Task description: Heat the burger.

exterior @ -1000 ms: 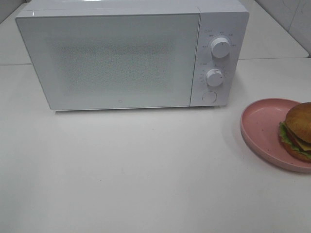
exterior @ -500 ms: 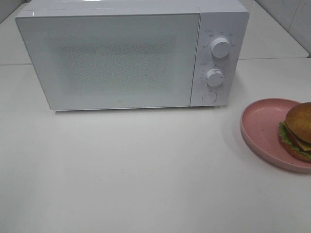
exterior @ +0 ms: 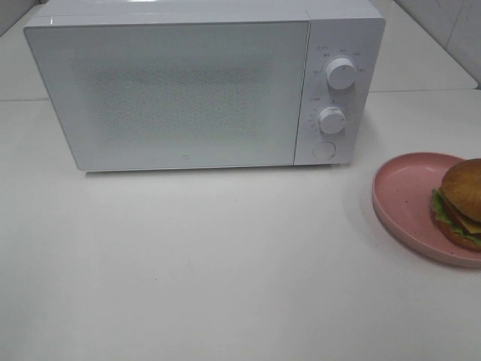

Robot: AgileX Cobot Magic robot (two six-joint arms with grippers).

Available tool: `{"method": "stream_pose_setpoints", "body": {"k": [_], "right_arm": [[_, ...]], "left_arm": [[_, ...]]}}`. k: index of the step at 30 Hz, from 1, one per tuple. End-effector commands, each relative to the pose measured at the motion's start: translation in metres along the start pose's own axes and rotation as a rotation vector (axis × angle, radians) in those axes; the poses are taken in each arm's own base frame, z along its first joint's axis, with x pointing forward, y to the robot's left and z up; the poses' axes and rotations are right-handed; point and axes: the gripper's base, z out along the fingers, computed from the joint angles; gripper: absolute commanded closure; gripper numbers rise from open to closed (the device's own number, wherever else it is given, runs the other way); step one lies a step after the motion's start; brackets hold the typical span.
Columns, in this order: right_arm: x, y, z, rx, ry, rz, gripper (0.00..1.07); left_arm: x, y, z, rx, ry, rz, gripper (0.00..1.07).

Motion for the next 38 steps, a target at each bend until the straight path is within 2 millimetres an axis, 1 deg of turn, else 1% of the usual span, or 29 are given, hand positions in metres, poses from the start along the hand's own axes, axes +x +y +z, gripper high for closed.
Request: {"method": "stream_pose_setpoints", "body": {"k": [1,38], "right_arm": [[0.0010,-0.0001,-0.0031,0.006,-0.036,-0.001,0.52],[0.0009,-0.0001,-0.0030,0.006,-0.035,-0.001,0.52]], "left_arm": [[0.0015,-0.0005,-0.0028,0.000,-0.032,0.000,1.07],[0.0015,-0.0004,-0.0028,0.005,-0.032,0.002,1.07]]}}
